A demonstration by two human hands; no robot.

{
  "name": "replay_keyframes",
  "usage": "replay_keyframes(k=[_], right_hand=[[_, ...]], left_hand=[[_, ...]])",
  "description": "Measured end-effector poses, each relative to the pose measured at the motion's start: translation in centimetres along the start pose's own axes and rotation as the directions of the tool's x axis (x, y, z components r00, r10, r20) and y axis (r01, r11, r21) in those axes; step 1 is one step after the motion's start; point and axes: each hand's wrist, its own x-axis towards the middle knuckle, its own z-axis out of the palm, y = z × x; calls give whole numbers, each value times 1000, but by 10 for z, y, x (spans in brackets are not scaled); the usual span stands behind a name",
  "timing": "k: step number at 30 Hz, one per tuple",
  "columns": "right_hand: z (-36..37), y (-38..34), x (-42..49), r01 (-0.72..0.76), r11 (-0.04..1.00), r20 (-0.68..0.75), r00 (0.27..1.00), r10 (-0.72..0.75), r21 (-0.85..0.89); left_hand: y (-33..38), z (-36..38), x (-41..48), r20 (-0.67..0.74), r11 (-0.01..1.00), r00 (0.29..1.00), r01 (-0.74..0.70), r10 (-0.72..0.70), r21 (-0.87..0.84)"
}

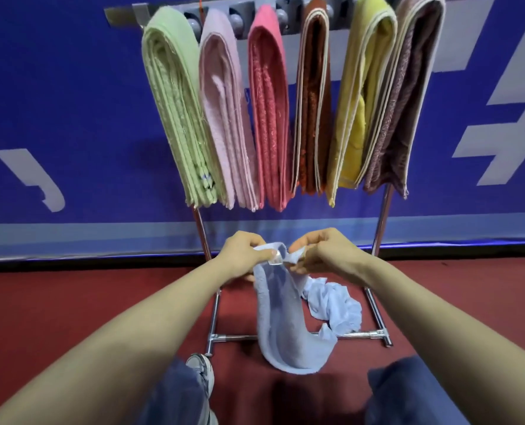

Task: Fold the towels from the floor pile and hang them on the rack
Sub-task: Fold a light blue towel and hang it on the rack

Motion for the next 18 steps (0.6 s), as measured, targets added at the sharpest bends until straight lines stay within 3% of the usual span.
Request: replay_keyframes(k=[5, 8, 10, 15, 18], right_hand=[[14, 16, 7, 132, 971, -28, 990, -141, -197], [17, 29, 14, 235, 842, -38, 957, -289, -487], [19, 38, 17, 243, 774, -74, 934, -349, -585], [24, 57, 15, 258, 820, -53, 943, -330, -510], [26, 70, 16, 195, 803, -86, 953, -292, -564]], left_hand=[[2, 11, -7, 117, 986, 993, 12, 8, -167], [-1, 19, -8, 168, 973, 985, 64, -27, -220], [-3, 23, -10, 196, 964, 980, 86, -36, -251], [-11, 34, -18, 280, 912, 960, 137, -25, -386], [-20, 39, -21, 281, 912, 959, 134, -22, -387]])
